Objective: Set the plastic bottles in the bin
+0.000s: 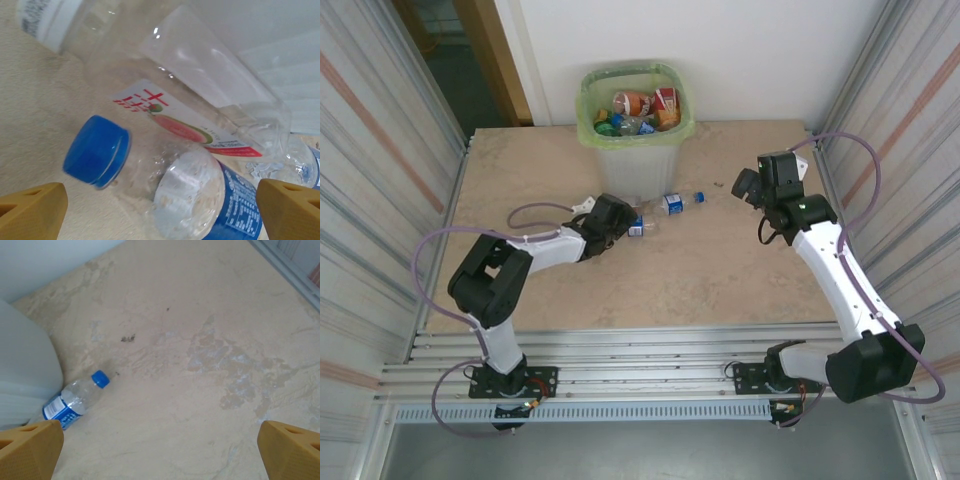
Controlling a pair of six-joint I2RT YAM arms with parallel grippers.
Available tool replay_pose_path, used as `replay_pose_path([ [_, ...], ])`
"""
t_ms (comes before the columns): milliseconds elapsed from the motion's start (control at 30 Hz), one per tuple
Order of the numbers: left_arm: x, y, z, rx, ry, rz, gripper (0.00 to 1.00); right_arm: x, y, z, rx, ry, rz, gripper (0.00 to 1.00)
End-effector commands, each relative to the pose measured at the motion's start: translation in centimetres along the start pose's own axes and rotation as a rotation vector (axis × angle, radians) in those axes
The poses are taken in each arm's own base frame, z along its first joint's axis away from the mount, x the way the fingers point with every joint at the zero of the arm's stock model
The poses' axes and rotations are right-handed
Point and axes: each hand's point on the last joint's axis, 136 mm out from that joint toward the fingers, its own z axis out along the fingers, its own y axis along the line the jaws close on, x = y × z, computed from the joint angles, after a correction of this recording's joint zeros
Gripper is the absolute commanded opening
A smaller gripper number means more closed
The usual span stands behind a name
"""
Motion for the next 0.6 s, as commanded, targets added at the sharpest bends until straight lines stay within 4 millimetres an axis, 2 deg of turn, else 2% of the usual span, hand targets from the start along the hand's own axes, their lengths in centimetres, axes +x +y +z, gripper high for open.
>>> replay_pose_path([
  [0,-0.1,-0.4,0.6,-0.022,-0.007,0.0,0.97,0.4,0.3,0.8,-0.011,0.024,0.018,0.98],
  [267,1.4,1.9,1.3,-0.109,0.041,0.036,0.95,0.7,0.6,1.3,-0.012,0.043,0.026,0.98],
  [567,2.3,3.9,0.1,-0.173,0.087,0.118,0.84,0.5,0.7,1.2,-0.014,0.037,0.045,0.98],
])
